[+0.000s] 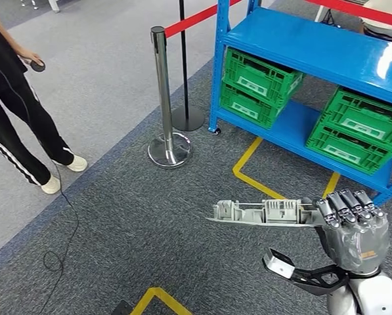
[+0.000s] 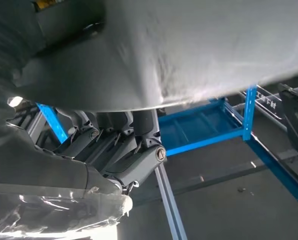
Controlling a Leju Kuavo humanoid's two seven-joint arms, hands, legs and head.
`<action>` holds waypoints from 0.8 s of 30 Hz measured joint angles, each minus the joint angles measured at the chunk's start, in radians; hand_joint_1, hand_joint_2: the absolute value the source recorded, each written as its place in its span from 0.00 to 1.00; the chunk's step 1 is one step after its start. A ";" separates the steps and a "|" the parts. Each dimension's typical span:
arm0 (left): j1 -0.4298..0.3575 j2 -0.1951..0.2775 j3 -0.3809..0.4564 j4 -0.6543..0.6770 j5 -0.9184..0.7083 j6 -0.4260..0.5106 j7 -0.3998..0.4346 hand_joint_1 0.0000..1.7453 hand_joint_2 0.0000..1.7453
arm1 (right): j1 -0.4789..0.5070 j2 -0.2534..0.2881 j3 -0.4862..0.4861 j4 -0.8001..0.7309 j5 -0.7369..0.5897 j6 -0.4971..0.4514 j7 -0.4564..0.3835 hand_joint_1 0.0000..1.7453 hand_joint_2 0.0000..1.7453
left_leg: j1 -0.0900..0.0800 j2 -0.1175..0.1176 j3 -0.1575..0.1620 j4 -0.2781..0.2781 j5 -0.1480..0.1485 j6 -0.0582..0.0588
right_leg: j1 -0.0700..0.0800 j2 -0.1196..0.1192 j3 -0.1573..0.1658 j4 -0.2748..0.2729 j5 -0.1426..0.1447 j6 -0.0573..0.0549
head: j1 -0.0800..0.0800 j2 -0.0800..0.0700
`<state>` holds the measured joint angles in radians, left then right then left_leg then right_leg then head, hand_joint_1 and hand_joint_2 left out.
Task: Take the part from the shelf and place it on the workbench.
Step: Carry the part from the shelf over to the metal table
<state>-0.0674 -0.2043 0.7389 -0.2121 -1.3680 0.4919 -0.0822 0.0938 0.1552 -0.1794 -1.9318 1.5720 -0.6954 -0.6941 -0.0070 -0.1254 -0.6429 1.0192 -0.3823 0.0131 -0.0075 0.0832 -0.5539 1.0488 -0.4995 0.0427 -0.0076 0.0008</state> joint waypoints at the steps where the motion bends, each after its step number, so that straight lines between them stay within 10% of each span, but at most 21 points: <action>1: 0.001 0.000 0.000 0.000 -0.001 0.000 0.000 0.00 1.00 | 0.001 0.000 0.000 0.000 0.000 0.000 0.000 1.00 1.00 | 0.002 -0.011 -0.004 -0.002 0.005 -0.007 | 0.001 0.003 0.004 -0.009 -0.001 -0.004 | 0.000 0.000; 3: 0.008 0.000 0.000 0.000 -0.002 0.001 0.000 0.00 1.00 | 0.000 0.001 -0.001 0.000 0.000 0.000 0.000 1.00 1.00 | 0.005 -0.021 -0.011 -0.006 0.012 -0.021 | 0.003 -0.020 0.010 -0.016 0.008 -0.015 | 0.000 0.000; 7: 0.006 -0.001 0.001 0.000 -0.002 0.002 0.000 0.00 1.00 | 0.007 0.004 -0.003 0.000 0.001 0.000 0.000 1.00 1.00 | 0.001 0.087 -0.085 0.146 -0.082 -0.040 | -0.001 -0.078 0.014 -0.028 0.020 -0.030 | -0.018 0.000; 10: 0.005 -0.001 0.001 0.000 -0.003 0.002 0.000 0.00 1.00 | 0.012 0.004 -0.005 0.000 0.002 0.000 -0.001 1.00 1.00 | 0.010 0.114 -0.130 0.258 -0.116 -0.050 | -0.002 -0.127 0.013 -0.028 0.018 -0.031 | -0.018 0.000; 13: 0.005 -0.001 0.002 0.000 -0.004 0.002 0.000 0.00 1.00 | 0.012 0.005 -0.006 0.000 0.002 0.000 -0.001 1.00 1.00 | 0.014 0.159 -0.037 0.105 -0.044 -0.053 | -0.001 -0.165 0.017 -0.027 0.012 -0.021 | -0.019 0.000; 17: 0.001 -0.002 0.002 0.000 -0.004 0.003 0.000 0.00 1.00 | 0.011 0.006 -0.008 -0.001 0.001 0.000 0.000 1.00 1.00 | 0.004 0.192 0.018 -0.002 -0.025 -0.022 | 0.008 -0.205 0.025 -0.027 0.002 0.002 | -0.014 0.000; 20: 0.003 -0.001 0.002 0.000 -0.005 0.003 0.001 0.00 1.00 | 0.011 0.007 -0.008 -0.001 0.001 0.000 0.000 1.00 1.00 | 0.007 0.156 0.018 -0.007 -0.021 -0.001 | 0.000 -0.163 0.014 0.010 -0.031 0.018 | -0.008 0.000; 24: -0.001 -0.003 0.002 0.000 -0.014 0.001 0.008 0.00 1.00 | 0.023 0.007 -0.008 -0.003 0.000 0.000 0.000 1.00 1.00 | 0.007 0.104 0.018 -0.007 -0.019 0.014 | -0.001 -0.086 -0.101 0.242 -0.128 0.021 | -0.002 0.000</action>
<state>-0.0683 -0.2075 0.7412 -0.2119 -1.3817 0.4928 -0.0742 0.1169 0.1617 -0.1879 -1.9346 1.5719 -0.6954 -0.6943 -0.0003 -0.0218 -0.6254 1.0119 -0.4013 0.0272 -0.0087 -0.0029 -0.6546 1.2903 -0.6277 0.0632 -0.0101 0.0008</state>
